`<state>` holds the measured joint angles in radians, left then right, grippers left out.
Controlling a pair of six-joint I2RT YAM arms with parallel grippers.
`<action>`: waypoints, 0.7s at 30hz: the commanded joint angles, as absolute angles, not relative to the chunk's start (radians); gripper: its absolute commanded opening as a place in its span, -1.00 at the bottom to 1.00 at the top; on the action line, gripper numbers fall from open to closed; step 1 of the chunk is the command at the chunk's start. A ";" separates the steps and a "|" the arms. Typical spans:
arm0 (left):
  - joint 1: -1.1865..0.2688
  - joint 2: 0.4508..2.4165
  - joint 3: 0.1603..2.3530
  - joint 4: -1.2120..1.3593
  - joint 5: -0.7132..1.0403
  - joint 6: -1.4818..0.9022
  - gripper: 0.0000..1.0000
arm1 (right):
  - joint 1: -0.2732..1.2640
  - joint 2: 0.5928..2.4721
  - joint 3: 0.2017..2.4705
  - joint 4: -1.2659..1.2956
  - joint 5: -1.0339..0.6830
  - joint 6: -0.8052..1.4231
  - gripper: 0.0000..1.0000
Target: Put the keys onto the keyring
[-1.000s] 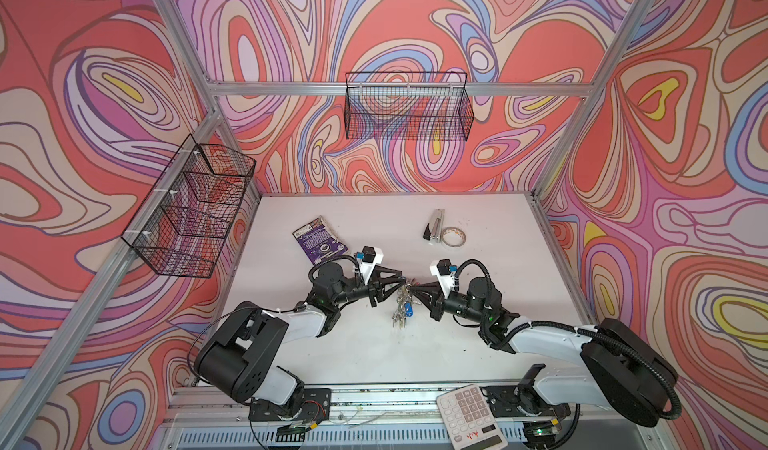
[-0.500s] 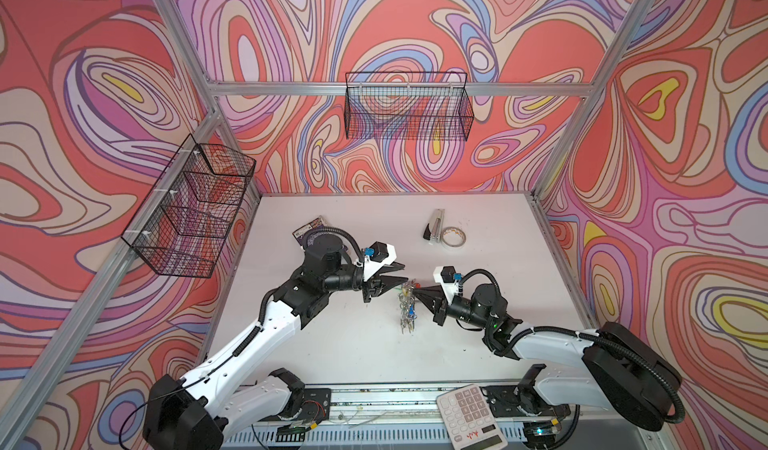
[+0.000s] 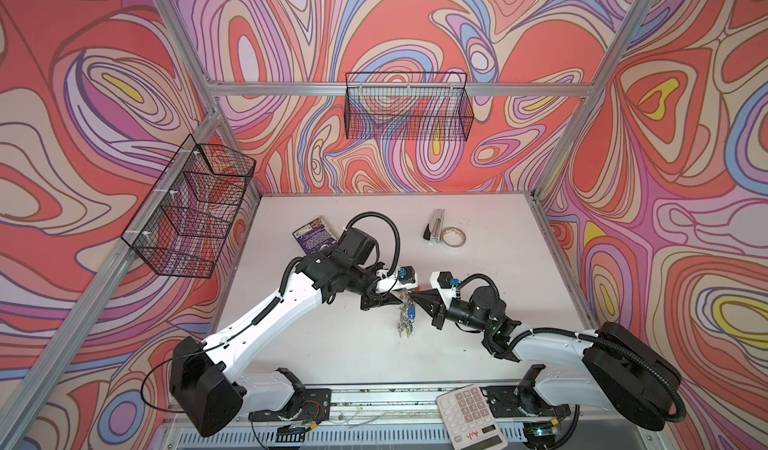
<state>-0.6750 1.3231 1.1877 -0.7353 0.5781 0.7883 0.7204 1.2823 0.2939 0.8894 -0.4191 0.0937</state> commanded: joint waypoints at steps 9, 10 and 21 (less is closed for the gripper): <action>-0.687 1.455 1.291 -0.819 0.536 0.905 -0.43 | 0.739 1.268 0.299 0.931 -0.423 0.054 -1.00; -0.687 1.462 1.294 -0.823 0.537 0.907 -0.44 | 0.739 1.269 0.300 0.932 -0.424 0.053 -1.00; -0.693 1.518 1.308 -0.833 0.589 0.916 -0.58 | 0.741 1.266 0.301 0.928 -0.427 0.055 -1.00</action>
<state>-0.6884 1.5032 1.2900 -0.7940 0.5560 0.8871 0.7345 1.2823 0.2939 0.8829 -0.4194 0.0711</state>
